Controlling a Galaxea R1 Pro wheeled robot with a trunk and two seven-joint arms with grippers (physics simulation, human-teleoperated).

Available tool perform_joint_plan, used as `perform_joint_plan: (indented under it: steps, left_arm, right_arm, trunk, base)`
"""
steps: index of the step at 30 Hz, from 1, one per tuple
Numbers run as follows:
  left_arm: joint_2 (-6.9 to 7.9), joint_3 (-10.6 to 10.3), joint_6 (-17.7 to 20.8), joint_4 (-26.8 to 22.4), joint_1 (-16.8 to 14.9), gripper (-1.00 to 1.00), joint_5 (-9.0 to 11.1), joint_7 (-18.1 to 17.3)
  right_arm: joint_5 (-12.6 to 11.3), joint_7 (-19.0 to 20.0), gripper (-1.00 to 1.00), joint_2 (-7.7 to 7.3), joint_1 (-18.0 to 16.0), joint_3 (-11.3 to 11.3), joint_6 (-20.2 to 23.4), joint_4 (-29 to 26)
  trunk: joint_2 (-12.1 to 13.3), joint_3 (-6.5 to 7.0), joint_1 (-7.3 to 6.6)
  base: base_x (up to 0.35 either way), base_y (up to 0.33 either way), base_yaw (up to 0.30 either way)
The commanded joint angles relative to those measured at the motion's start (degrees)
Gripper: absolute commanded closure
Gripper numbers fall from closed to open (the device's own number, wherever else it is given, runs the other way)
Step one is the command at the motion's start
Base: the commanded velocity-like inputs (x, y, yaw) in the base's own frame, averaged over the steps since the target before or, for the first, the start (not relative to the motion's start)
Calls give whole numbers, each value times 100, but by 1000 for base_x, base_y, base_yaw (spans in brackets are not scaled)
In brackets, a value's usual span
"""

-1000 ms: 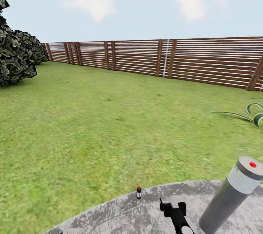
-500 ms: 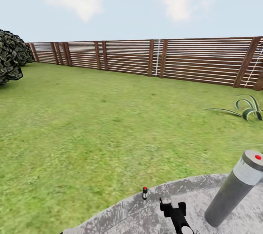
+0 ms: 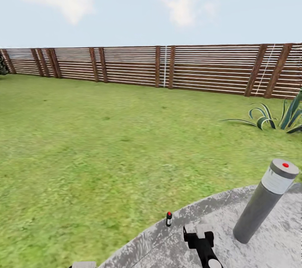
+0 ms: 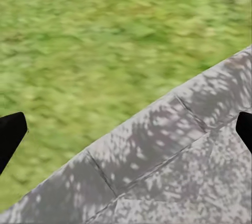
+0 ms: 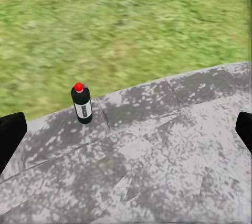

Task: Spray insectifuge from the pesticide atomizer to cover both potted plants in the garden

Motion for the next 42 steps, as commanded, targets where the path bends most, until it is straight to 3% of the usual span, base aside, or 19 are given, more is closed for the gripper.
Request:
perform_joint_plan:
  steps: [1,22,42]
  left_arm:
    - [0,-1,-18,4,-2,-100,0,13]
    - [0,1,-15,4,-2,-100,8,13]
    - [0,-1,-13,4,-2,-100,-1,13]
  right_arm:
    - [7,-51,-100,-2,-5,29,-10,5]
    - [1,-51,-100,-2,-5,29,-9,5]
    - [12,-51,-100,-2,-5,29,-17,5]
  trunk:
    - [-2,-3,-1]
    - [-2,44,-1]
    - [-2,73,-1]
  base:
    - [0,332,-261]
    - [4,332,-261]
    - [108,332,-217]
